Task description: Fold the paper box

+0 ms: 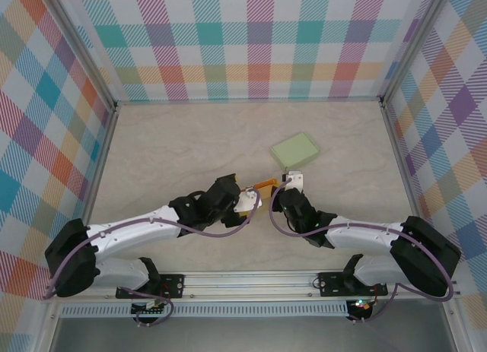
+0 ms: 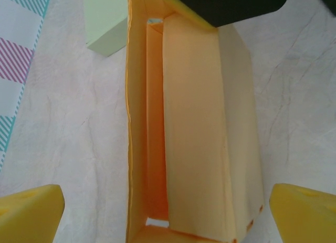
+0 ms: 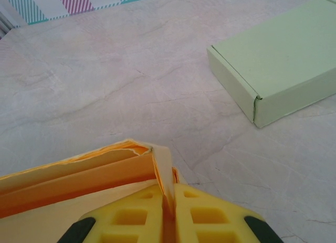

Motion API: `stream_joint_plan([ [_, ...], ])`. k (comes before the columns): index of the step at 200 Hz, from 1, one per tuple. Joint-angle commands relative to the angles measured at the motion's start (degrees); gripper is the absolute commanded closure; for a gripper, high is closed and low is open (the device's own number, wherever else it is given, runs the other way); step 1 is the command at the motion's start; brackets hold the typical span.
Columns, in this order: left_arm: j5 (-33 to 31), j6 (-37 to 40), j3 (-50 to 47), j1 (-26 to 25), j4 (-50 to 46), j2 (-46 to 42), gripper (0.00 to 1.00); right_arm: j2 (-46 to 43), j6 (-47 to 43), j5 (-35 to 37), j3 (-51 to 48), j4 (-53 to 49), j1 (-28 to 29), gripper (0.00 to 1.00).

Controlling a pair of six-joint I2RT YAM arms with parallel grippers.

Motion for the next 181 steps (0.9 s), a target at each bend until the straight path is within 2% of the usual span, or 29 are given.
stream_joint_plan([
  [1, -0.55, 2.0, 2.51, 0.83, 2.5, 2.15, 0.0, 1.42, -0.14, -4.03, -1.35, -8.11, 0.69, 0.87],
  [29, 0.06, 1.76, 3.98, 0.9, 1.3, 5.16, 0.0, 1.44, -0.2, -4.07, -1.24, -8.13, 0.69, 0.87],
  [47, -0.65, 1.39, 4.33, 0.92, 1.79, 6.51, 0.05, 1.49, -0.24, -4.08, -1.15, -8.07, 0.69, 0.87],
  [66, -1.16, 1.39, 4.69, 0.92, 1.66, 7.6, 0.16, 1.56, -0.33, -4.08, -1.0, -8.26, 0.7, 0.87],
  [76, -1.39, 1.31, 4.79, 0.92, 1.56, 8.07, 0.19, 1.52, -0.33, -4.08, -1.03, -8.52, 0.69, 0.87],
  [108, -2.65, 0.77, 5.07, 0.92, 1.56, 8.79, 0.52, 1.23, -0.21, -4.3, -1.03, -8.95, 0.69, 0.87],
  [134, -3.97, 0.07, 4.76, 0.91, 1.69, 9.22, 0.54, 1.01, 0.02, -4.86, -0.64, -9.62, 0.71, 0.86],
  [160, -4.0, -0.19, 4.65, 0.92, 1.3, 10.06, 0.72, 0.97, 0.19, -5.78, 0.19, -10.89, 0.72, 0.85],
  [181, -4.14, -0.35, 4.44, 0.88, 1.21, 10.95, 0.73, 0.02, 0.59, -7.31, 1.06, -12.87, 0.7, 0.82],
])
